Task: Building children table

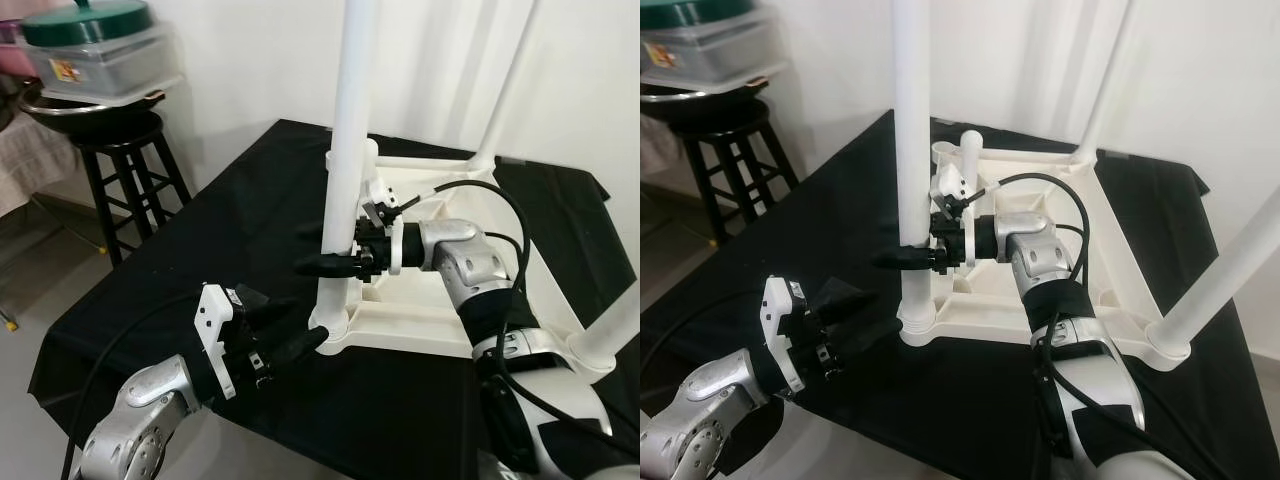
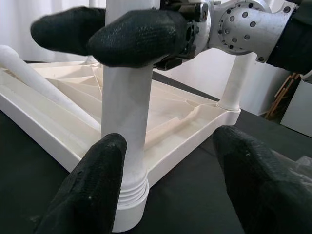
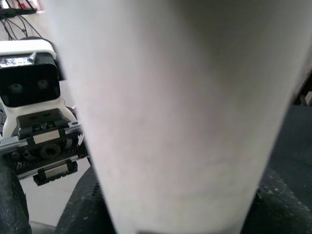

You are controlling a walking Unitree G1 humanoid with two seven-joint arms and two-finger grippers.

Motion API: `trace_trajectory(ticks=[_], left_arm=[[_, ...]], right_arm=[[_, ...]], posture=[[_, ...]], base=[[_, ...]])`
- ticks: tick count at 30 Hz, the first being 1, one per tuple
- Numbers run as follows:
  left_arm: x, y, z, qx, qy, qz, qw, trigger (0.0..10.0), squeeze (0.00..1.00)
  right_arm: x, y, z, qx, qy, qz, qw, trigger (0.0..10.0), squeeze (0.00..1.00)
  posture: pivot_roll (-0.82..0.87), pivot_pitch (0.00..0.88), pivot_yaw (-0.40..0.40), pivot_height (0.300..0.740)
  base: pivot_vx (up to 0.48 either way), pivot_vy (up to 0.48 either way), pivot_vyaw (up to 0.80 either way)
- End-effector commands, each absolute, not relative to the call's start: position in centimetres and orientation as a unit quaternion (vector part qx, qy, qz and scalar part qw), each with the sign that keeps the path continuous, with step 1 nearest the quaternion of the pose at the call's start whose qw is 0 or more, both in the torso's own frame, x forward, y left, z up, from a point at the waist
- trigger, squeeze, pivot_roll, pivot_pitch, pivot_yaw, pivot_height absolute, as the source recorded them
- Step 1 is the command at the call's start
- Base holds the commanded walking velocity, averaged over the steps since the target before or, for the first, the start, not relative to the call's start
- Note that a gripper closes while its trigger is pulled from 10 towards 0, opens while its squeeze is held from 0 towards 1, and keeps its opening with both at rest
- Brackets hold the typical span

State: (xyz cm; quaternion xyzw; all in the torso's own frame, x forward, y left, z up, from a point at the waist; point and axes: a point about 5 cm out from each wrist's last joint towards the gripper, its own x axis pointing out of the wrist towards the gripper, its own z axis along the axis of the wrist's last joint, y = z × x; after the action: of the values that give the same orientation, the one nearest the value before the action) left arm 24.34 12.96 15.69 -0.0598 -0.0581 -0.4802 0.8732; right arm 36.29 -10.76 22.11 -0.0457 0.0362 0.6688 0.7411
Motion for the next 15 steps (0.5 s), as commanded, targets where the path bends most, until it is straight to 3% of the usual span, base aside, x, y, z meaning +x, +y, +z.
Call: trace_trajectory(ticks=[1, 8, 10, 11, 14, 15], left_arm=[[24.1, 12.7, 15.8, -0.061, -0.061, -0.483, 0.872, 10.0, 0.00], [24.0, 12.6, 15.9, -0.063, -0.062, -0.484, 0.871, 10.0, 0.00], [23.9, 12.6, 15.9, -0.065, -0.063, -0.484, 0.870, 10.0, 0.00], [23.8, 12.7, 15.9, -0.065, -0.063, -0.485, 0.870, 10.0, 0.00], [23.8, 12.8, 15.9, -0.066, -0.063, -0.485, 0.870, 10.0, 0.00], [23.8, 12.9, 16.0, -0.066, -0.063, -0.485, 0.870, 10.0, 0.00]], right_arm=[[36.4, -11.0, 22.7, -0.050, 0.026, 0.671, 0.739, 0.0, 0.00], [36.4, -12.3, 22.3, -0.062, 0.011, 0.651, 0.756, 0.0, 0.00], [35.8, -12.8, 21.5, -0.065, 0.002, 0.608, 0.791, 0.0, 0.00], [35.1, -12.4, 20.2, -0.063, 0.015, 0.558, 0.827, 0.0, 0.00], [34.4, -12.3, 19.5, -0.063, 0.024, 0.519, 0.852, 0.0, 0.00], [32.9, -11.0, 17.2, -0.042, 0.059, 0.404, 0.912, 0.0, 0.00]], posture=[[-0.02, 0.035, -0.060, 0.740], [-0.04, 0.042, -0.063, 0.740], [-0.05, 0.048, -0.067, 0.740], [-0.06, 0.054, -0.074, 0.740], [-0.06, 0.054, -0.074, 0.740], [-0.08, 0.063, -0.052, 0.740]], base=[[0.000, 0.000, 0.00], [0.000, 0.000, 0.00], [0.000, 0.000, 0.00], [0.000, 0.000, 0.00], [0.000, 0.000, 0.00], [0.000, 0.000, 0.00]])
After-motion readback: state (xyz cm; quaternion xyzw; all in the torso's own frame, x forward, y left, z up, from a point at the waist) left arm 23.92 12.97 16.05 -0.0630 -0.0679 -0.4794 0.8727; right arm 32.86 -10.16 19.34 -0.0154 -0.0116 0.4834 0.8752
